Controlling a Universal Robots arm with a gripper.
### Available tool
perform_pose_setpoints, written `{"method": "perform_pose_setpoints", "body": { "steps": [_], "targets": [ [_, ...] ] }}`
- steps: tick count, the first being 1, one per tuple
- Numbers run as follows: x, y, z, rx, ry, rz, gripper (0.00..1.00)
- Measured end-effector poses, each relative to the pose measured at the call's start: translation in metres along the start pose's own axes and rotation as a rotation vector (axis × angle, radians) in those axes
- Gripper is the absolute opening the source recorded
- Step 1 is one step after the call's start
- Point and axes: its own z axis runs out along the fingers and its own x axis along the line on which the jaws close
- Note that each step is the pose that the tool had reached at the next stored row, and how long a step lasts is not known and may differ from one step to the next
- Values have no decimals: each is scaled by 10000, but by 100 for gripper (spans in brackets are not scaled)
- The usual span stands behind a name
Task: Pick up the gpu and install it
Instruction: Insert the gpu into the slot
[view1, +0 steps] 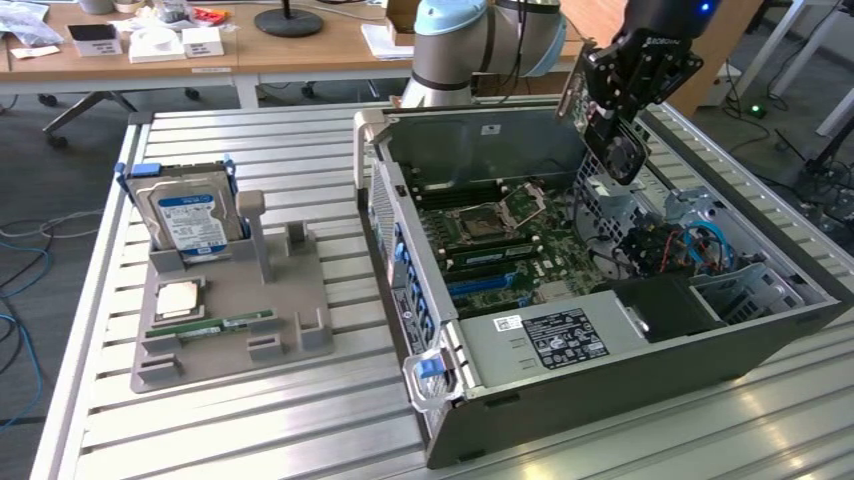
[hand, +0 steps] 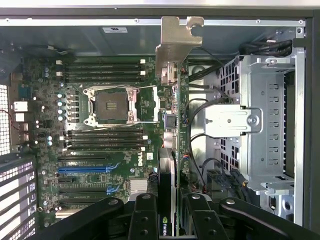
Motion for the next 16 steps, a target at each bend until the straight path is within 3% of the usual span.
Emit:
{"method": "perform_pose_setpoints", "body": {
  "steps": [6, 16],
  "targets": [
    [2, 0, 0, -9, 16, -377, 26],
    [5, 0, 5, -46, 83, -1939, 26]
  ]
}}
